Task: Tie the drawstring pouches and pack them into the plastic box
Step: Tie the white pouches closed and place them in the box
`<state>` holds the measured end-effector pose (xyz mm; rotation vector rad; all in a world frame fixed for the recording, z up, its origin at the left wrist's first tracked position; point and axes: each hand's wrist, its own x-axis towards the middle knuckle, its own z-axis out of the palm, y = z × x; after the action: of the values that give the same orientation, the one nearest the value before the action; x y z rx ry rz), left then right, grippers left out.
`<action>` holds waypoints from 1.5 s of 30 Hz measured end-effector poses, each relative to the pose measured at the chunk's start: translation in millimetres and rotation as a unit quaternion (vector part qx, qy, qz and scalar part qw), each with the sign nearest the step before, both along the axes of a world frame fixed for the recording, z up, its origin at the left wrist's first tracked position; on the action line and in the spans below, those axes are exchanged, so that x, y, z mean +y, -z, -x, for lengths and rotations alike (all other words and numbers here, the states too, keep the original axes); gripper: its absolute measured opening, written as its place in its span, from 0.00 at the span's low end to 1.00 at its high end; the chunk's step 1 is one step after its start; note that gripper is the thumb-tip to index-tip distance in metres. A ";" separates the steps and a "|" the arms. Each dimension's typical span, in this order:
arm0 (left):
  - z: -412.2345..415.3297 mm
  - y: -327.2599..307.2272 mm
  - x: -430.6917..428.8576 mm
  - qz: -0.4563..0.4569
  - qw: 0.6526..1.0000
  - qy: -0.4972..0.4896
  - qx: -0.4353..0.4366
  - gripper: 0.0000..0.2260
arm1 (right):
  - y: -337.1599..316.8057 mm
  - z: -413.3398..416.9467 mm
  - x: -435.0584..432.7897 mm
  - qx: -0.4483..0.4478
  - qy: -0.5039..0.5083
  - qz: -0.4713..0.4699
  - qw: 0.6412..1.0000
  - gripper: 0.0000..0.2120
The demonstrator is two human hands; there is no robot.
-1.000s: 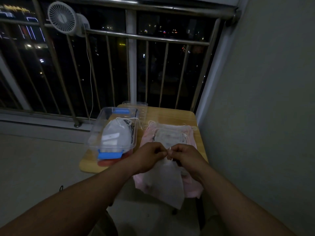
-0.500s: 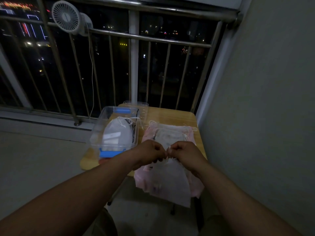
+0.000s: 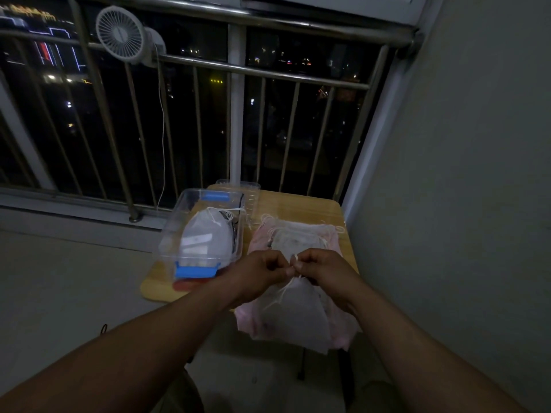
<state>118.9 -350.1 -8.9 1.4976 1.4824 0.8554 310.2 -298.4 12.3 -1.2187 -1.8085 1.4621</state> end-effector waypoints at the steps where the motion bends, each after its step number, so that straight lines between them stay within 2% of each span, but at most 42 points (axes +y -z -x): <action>1: 0.0 -0.1 -0.4 0.001 1.000 -0.001 0.007 0.03 | -0.5 0.7 -0.6 -0.009 0.000 -0.008 1.000 0.05; 7: -3.9 1.6 -1.8 0.010 1.000 -0.010 0.025 0.05 | 1.1 6.1 -2.3 -0.082 0.002 -0.092 0.992 0.06; 11: -9.9 0.5 -6.1 -0.022 0.996 -0.008 0.092 0.09 | 4.9 8.7 -2.7 -0.117 -0.009 -0.135 0.984 0.07; 15: -9.2 6.1 -7.0 -0.029 0.996 -0.004 0.080 0.09 | 5.5 10.1 -3.2 -0.142 -0.012 -0.161 0.977 0.07; 20: -8.7 12.5 -6.7 -0.056 0.997 -0.017 0.056 0.09 | 10.6 14.6 -5.9 -0.143 0.002 -0.191 0.971 0.09; 31: -18.2 25.9 -6.3 -0.130 0.981 -0.080 0.121 0.06 | 26.9 29.8 -18.1 -0.139 0.021 -0.243 0.960 0.07; 33: -17.4 21.7 -6.6 -0.117 0.983 -0.084 0.117 0.08 | 27.1 30.1 -18.9 -0.128 0.026 -0.243 0.961 0.06; 37: -11.8 9.3 -11.0 -0.063 0.994 -0.088 0.021 0.11 | 24.5 28.3 -14.8 -0.078 0.041 -0.205 0.975 0.05; 45: -6.6 11.0 -12.5 -0.021 0.995 -0.089 0.038 0.15 | 28.1 29.4 -18.5 -0.066 0.042 -0.218 0.973 0.06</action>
<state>125.6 -362.6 -20.0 1.4591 1.6821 0.9494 280.8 -316.9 -15.8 -1.1657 -2.0025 0.8876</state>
